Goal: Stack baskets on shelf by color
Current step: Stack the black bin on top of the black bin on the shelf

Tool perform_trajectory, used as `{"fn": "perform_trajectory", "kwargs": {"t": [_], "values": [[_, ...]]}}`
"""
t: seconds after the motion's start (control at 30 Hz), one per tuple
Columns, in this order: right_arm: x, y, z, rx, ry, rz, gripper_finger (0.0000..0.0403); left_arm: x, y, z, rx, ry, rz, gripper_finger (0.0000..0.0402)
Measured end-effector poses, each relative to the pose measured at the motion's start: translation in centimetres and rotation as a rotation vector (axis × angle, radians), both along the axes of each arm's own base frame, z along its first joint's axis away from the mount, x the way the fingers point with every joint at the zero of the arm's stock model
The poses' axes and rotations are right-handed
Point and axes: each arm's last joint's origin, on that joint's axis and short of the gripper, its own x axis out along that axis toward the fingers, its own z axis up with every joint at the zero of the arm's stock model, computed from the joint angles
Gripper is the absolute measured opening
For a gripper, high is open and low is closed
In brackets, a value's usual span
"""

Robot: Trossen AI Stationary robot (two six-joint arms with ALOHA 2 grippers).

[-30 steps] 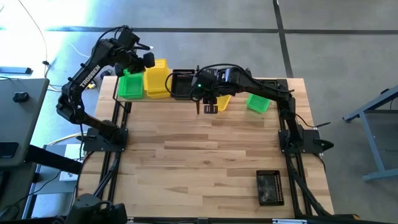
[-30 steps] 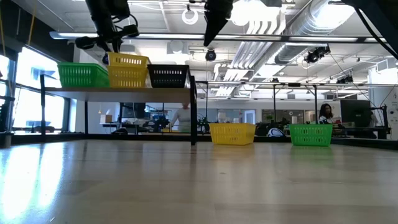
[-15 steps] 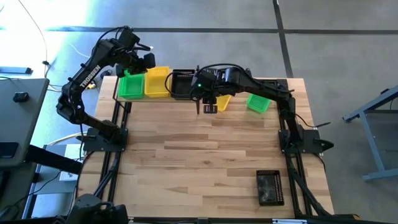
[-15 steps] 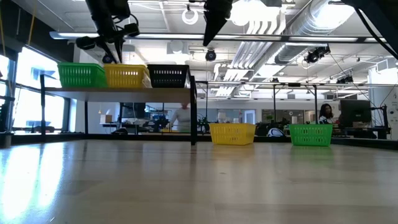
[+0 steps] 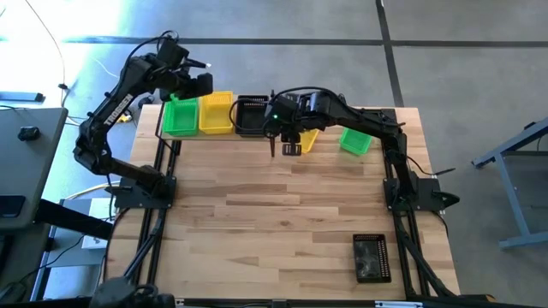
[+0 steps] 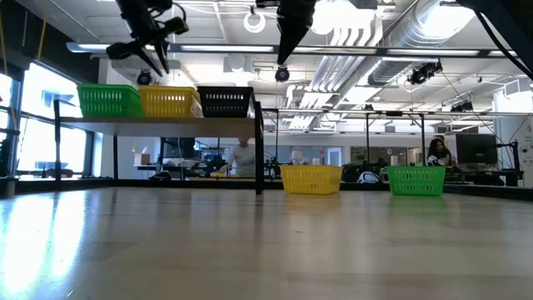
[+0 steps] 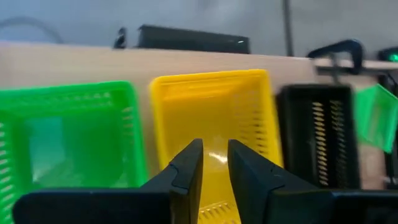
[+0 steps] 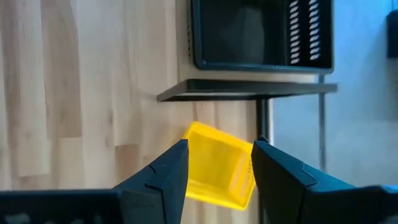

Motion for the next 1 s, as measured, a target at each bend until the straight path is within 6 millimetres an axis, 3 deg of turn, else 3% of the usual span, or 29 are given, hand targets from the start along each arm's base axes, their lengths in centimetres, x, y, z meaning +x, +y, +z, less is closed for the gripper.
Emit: {"fn": "perform_trajectory", "kwargs": {"t": [0.23,0.47,0.67,1.0], "values": [[-0.4,0.7,-0.3,0.148,-0.006,-0.117,0.0161,2.3,-3.2,1.6,0.126,-0.001,-0.242,0.0063],[-0.8,3.5,-0.6,0.295,0.033,-0.219,0.0161,5.2,-6.8,2.2,0.216,0.022,-0.557,0.0063],[-0.4,7.4,-0.9,0.418,0.023,-0.246,0.0161,7.1,-9.6,1.7,0.238,0.027,-0.797,0.0062],[-0.9,15.8,-4.6,0.392,0.150,-0.287,0.0161,9.1,-12.9,1.3,0.259,0.032,-1.007,0.0062]]}}
